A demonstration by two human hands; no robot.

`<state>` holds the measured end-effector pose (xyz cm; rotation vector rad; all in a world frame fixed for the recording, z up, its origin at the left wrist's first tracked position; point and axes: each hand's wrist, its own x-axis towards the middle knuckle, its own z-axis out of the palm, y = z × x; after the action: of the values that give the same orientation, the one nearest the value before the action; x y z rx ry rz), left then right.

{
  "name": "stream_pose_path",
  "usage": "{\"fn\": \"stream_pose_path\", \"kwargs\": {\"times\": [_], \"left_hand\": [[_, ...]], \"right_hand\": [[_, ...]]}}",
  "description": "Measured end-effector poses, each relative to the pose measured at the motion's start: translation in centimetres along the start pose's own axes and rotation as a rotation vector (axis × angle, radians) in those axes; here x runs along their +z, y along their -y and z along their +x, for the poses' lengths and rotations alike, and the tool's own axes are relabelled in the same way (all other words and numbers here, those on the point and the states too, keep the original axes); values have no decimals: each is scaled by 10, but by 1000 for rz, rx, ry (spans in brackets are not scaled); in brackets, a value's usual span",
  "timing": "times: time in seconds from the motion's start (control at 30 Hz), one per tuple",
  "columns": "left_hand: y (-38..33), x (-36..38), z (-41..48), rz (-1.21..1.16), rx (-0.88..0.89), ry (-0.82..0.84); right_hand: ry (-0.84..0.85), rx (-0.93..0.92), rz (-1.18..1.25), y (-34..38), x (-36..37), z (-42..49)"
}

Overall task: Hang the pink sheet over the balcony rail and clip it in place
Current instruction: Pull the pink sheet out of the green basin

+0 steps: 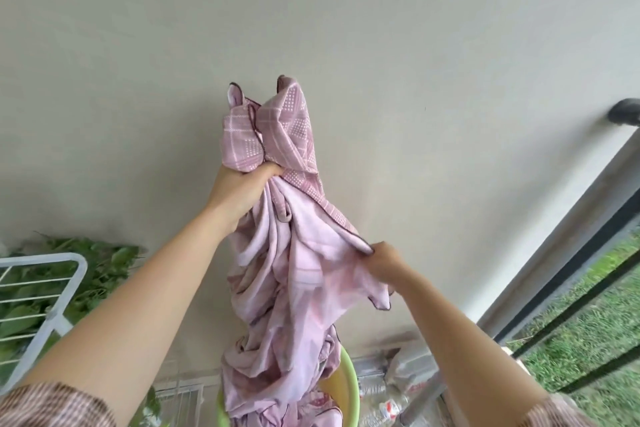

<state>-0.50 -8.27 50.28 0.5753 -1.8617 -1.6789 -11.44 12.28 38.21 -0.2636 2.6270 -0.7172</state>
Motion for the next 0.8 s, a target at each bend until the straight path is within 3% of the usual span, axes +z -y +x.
{"fn": "stream_pose_path", "kwargs": {"times": [0.1, 0.13, 0.17, 0.23, 0.33, 0.37, 0.43, 0.5, 0.6, 0.7, 0.8], "left_hand": [[1, -4, 6, 24, -22, -24], [4, -3, 7, 42, -39, -34], [4, 0, 6, 48, -55, -40], [3, 7, 5, -9, -100, -18], [-6, 17, 4, -182, -176, 197], [-8, 20, 3, -196, -193, 274], [-10, 25, 1, -185, -232, 382], [-11, 30, -2, -124, -272, 458], [-12, 32, -5, 32, -280, 503], [-19, 33, -13, 27, -231, 563], [-27, 30, -23, 0, -160, 613]], "right_hand": [[-69, 26, 638, 39, -65, -6], [-24, -20, 858, 54, -85, -12], [45, -128, 1026, 72, -104, -28], [247, -419, 1107, 101, -121, -57], [465, -715, 802, 115, -100, -76], [409, -736, 648, 113, -83, -71], [113, -678, 416, 107, -50, -57], [-54, -610, 346, 102, -31, -51], [-30, -459, 338, 90, -21, -41], [1, -293, 4, 84, -29, -44], [78, -309, -236, 85, -54, -50]]}}
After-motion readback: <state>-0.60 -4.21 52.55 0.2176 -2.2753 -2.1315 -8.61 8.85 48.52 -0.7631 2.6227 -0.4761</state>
